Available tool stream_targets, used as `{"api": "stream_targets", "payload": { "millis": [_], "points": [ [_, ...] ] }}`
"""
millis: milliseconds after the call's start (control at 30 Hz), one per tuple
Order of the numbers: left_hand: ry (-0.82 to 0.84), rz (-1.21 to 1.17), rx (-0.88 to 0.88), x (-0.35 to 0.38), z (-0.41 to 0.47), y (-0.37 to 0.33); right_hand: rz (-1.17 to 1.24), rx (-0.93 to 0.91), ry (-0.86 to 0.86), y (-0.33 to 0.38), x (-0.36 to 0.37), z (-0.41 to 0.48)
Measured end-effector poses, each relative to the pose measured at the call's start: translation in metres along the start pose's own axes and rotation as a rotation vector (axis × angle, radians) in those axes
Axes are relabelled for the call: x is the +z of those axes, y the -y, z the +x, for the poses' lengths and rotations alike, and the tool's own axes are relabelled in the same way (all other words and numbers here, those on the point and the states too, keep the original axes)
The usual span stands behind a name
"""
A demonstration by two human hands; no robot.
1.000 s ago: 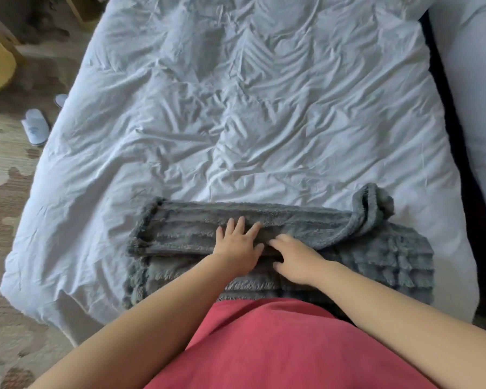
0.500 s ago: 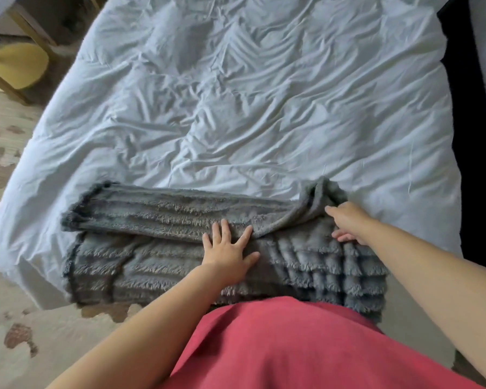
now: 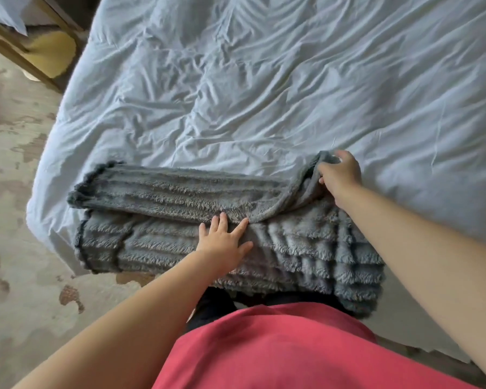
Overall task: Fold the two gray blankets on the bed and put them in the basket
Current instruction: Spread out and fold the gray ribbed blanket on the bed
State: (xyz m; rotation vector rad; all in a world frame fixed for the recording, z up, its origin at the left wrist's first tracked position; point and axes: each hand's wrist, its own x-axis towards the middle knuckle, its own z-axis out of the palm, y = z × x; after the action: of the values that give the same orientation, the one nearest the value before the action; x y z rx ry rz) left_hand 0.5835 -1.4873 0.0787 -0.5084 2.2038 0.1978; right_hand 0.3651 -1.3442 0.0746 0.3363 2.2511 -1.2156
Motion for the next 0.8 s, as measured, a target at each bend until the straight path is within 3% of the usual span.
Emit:
{"api": "stream_targets", "payload": {
  "millis": [67,167,300,400,667,733,800],
  "points": [
    [0.001,0.002,0.013,-0.012,-0.001,-0.001,0.004,-0.059,0.016,0.001,-0.01,-0.013],
    [-0.028,0.078,0.06,-0.016,-0.006,-0.001,-0.284,-0.148,0.107,-0.004,-0.022,-0.029],
    [-0.009,0.122,0.101,-0.005,-0.005,0.001,-0.543,0.026,0.363,-0.026,-0.018,-0.037],
    [0.039,0.112,0.122,0.006,-0.01,0.007,-0.651,0.054,0.179,-0.039,-0.003,-0.039],
    [0.028,0.041,0.202,-0.006,-0.004,0.03,-0.385,0.011,-0.177,-0.012,0.013,-0.055],
    [-0.001,0.025,0.197,-0.02,0.001,0.027,-0.189,-0.044,-0.284,0.003,0.005,-0.073],
    [-0.001,0.067,0.207,-0.035,0.005,0.018,0.176,0.006,-0.335,0.002,-0.001,-0.095]
  ]
}}
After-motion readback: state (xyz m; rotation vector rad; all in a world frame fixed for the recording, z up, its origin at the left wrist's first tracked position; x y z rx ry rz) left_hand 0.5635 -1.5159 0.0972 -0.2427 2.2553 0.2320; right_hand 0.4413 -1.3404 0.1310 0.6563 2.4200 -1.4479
